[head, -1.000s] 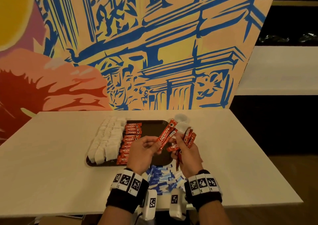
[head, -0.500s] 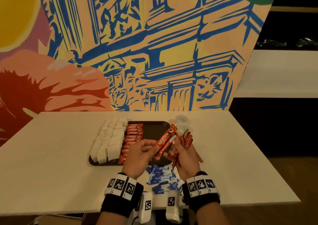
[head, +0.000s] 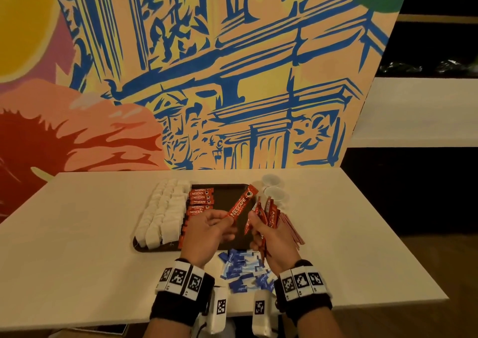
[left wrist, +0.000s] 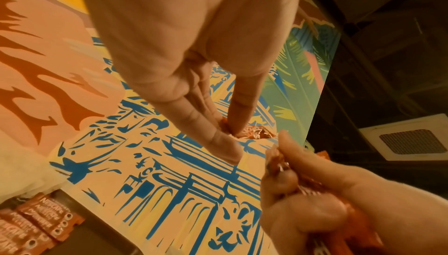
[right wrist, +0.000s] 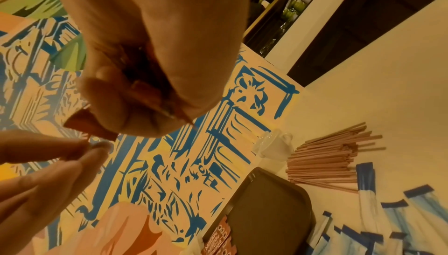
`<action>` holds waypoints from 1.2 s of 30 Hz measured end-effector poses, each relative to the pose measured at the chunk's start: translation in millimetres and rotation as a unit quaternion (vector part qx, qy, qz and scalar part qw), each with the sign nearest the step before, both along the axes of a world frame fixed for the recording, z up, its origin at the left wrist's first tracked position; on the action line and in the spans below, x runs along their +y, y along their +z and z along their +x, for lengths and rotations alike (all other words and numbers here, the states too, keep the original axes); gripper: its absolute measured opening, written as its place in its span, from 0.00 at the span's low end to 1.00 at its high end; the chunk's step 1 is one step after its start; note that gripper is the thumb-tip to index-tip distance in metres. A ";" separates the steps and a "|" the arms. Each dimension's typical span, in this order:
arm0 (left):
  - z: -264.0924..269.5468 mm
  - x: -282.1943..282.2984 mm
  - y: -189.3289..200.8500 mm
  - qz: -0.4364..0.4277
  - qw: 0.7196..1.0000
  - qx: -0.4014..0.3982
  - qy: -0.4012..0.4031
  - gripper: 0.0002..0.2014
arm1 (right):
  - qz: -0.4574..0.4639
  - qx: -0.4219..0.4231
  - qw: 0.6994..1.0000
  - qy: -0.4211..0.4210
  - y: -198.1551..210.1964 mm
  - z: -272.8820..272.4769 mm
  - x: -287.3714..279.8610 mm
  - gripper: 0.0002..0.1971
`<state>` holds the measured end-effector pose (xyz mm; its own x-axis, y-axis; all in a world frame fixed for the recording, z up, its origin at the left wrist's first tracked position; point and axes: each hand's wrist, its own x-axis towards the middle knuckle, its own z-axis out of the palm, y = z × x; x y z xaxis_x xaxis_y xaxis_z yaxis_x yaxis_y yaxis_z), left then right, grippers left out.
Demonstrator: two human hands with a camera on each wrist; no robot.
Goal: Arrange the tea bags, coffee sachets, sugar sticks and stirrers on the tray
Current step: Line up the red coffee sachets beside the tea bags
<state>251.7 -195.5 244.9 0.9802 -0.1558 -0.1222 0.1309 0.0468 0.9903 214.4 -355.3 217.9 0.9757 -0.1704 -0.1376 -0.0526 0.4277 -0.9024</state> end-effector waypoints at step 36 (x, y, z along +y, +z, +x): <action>17.1 39.3 14.5 0.163 0.974 -0.157 0.028 0.31 | -0.297 0.011 0.943 0.154 49.2 24.9 -29.3 0.16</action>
<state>268.8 -156.2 259.5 0.9830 -0.1048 0.1510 -0.1747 -0.2777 0.9446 239.3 -384.7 267.2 0.9897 0.0664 -0.1272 -0.1126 -0.1901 -0.9753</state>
